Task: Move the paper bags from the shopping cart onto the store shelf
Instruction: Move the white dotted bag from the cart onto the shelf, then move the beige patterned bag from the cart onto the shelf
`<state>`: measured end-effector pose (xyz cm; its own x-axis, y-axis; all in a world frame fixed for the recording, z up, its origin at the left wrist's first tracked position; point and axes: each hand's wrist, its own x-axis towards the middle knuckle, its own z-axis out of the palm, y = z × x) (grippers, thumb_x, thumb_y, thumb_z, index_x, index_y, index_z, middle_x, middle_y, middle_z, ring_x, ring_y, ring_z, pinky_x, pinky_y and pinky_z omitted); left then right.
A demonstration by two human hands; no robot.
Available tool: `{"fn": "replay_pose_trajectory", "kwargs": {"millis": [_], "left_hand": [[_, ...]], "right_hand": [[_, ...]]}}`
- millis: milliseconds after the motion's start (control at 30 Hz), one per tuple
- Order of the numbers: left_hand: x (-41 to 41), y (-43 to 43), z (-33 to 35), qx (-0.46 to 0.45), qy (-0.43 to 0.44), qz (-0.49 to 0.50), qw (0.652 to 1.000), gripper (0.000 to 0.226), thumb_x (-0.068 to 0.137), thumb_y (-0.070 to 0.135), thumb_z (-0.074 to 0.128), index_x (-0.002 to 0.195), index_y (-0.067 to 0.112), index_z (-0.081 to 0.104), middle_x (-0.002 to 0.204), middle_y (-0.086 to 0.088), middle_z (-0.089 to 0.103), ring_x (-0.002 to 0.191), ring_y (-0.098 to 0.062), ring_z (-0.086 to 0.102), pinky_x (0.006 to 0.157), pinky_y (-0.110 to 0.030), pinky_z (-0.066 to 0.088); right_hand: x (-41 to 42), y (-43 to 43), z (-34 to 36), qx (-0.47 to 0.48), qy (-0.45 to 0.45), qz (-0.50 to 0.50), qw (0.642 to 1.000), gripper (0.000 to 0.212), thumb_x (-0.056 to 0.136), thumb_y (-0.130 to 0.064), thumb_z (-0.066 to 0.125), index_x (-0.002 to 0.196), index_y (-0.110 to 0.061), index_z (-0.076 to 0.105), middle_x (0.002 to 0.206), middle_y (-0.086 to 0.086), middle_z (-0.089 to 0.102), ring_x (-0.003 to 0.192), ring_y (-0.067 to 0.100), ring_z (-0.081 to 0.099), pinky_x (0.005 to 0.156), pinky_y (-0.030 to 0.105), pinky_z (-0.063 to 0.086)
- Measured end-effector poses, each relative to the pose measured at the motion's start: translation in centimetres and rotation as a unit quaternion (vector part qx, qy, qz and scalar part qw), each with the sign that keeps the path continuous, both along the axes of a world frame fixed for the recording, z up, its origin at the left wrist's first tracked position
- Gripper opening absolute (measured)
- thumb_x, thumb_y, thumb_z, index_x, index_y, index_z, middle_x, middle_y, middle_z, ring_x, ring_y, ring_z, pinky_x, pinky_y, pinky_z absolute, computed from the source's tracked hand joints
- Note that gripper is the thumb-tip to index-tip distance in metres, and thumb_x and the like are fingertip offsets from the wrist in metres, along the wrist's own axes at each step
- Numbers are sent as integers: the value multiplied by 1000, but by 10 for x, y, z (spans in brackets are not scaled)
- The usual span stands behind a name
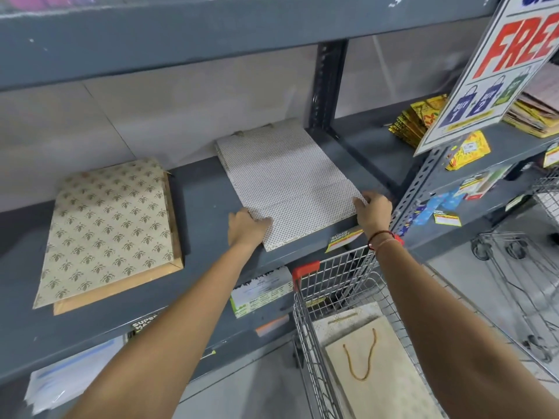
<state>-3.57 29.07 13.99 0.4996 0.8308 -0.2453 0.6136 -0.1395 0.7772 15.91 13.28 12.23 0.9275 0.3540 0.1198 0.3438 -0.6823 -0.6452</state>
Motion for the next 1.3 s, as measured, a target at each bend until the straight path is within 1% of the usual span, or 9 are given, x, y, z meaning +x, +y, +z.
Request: {"fn": "replay_pose_trajectory", "kwargs": {"millis": [200,367,433,567,700,900,1033,1067,1300], "left_hand": [[-6,-21,-2,30,21,-3,999,64,80,35,71,130,1,49,138,-19,42,126,-34,45,104,-40,40],[-6,-30,4,-10,20,9,1000,75,80,36,71,138,2,38,144,-17,31,133,-34,35,106,-44,36],[-6,-41,6,31,17,19,999,81,80,39,69,143,7,29,145,-14,26,133,-33,30,105,-46,36],[-3,-74,4,227,-70,-39,970,59,86,30,58,139,12,40,143,-11,31,128,-29,33,105,-42,35],[10,-115,-10,260,-163,-160,938,38,92,20,52,128,10,51,125,-11,48,117,-25,45,103,-34,38],[34,-193,-60,143,-51,-294,944,37,94,30,50,126,11,51,129,-11,50,119,-28,48,95,-35,42],[32,-206,-91,13,104,-302,947,47,94,36,48,132,8,46,138,-15,44,125,-33,45,100,-41,42],[50,-271,-136,-44,176,-354,917,49,94,37,47,134,8,44,139,-16,44,125,-34,45,100,-42,42],[13,-330,-210,-208,328,-225,893,62,98,41,33,143,-2,26,148,-21,31,136,-34,34,112,-40,31]], "right_hand": [[-7,-3,3,24,-8,-3,1000,27,90,-17,61,99,7,68,97,27,70,94,43,63,91,43,47],[-8,-5,4,42,17,-4,999,30,90,-17,61,106,8,66,104,27,69,100,41,62,91,41,46],[-10,-10,3,56,30,-18,998,33,91,-21,60,110,6,64,108,25,67,103,39,60,90,39,46],[-22,-34,-10,84,4,-69,994,31,91,-19,56,114,1,60,114,24,60,110,36,51,92,35,38],[-40,-78,-25,138,-2,-122,983,29,91,-16,56,114,1,60,114,24,59,106,36,55,90,36,40],[-61,-167,-70,125,36,-190,973,15,88,-9,57,87,4,64,87,27,65,84,40,61,77,47,48],[-83,-179,-89,82,124,-150,978,20,86,-9,61,101,3,66,94,25,69,91,38,64,82,43,50],[-83,-248,-140,30,179,-220,958,21,86,-9,62,103,3,67,96,25,69,94,38,64,83,41,49],[-126,-290,-228,-182,372,-114,903,53,85,-31,66,128,-2,53,126,19,61,121,31,54,98,34,41]]}}
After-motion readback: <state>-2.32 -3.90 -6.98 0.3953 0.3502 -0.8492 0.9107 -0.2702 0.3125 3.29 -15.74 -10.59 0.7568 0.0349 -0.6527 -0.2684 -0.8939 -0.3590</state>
